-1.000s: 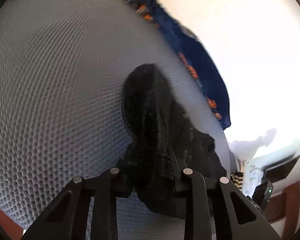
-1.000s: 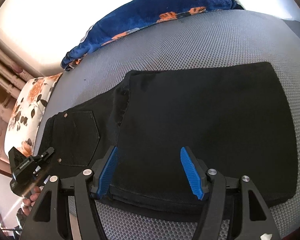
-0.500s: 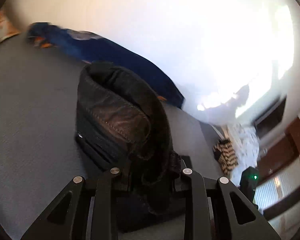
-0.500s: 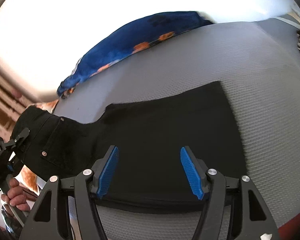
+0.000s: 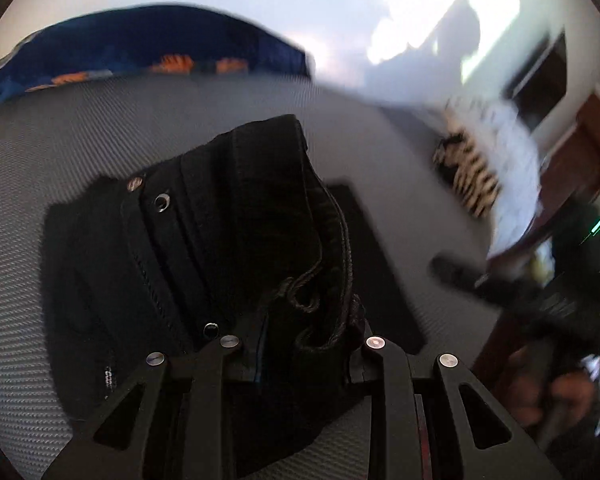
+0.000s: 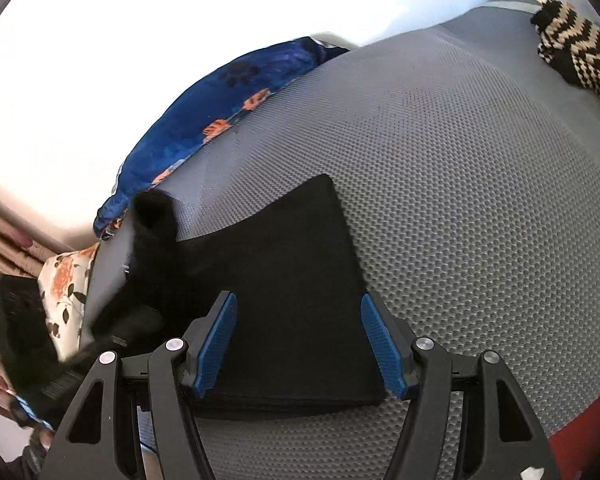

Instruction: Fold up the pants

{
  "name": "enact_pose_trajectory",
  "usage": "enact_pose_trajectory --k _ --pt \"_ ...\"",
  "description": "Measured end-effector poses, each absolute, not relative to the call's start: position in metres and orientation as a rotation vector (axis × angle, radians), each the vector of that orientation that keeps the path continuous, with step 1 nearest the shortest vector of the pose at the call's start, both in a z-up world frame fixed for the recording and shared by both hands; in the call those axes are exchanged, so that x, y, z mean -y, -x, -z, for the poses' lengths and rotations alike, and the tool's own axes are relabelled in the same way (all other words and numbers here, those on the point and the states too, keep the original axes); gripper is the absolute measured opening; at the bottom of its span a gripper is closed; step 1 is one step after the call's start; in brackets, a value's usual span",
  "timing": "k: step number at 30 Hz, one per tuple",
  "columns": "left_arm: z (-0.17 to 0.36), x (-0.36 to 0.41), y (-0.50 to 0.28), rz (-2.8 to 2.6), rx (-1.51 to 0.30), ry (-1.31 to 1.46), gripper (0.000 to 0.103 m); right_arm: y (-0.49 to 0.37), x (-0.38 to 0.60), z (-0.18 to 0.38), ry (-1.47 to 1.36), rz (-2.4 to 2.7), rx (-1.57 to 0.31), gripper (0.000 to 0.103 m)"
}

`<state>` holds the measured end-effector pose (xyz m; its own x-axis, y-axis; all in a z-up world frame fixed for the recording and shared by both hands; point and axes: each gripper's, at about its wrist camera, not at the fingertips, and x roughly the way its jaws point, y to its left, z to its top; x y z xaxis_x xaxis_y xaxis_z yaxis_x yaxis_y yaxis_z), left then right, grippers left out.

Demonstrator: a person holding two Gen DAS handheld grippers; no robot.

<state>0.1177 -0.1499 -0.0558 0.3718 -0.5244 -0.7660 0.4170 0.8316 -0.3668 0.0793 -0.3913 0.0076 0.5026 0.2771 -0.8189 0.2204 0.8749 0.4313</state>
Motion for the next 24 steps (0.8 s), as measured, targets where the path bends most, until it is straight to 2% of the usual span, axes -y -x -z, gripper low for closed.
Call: enact_pose_trajectory --k 4,6,9,14,24 --pt "0.070 0.165 -0.110 0.606 -1.025 0.048 0.033 -0.081 0.395 -0.001 -0.536 -0.041 -1.075 0.062" --pt "0.065 0.168 -0.109 0.627 -1.039 0.031 0.048 -0.081 0.395 0.001 -0.537 -0.051 -1.084 0.062" --pt "0.058 0.164 -0.102 0.678 -1.049 0.042 0.059 -0.090 0.393 0.006 -0.562 -0.093 -1.108 0.062" --pt "0.032 0.127 -0.085 0.682 -0.991 0.067 0.066 -0.107 0.387 0.016 -0.626 -0.236 -1.166 0.063" --pt "0.032 0.004 -0.105 0.372 -1.002 0.154 0.067 -0.147 0.368 0.060 -0.691 -0.442 -1.271 0.063"
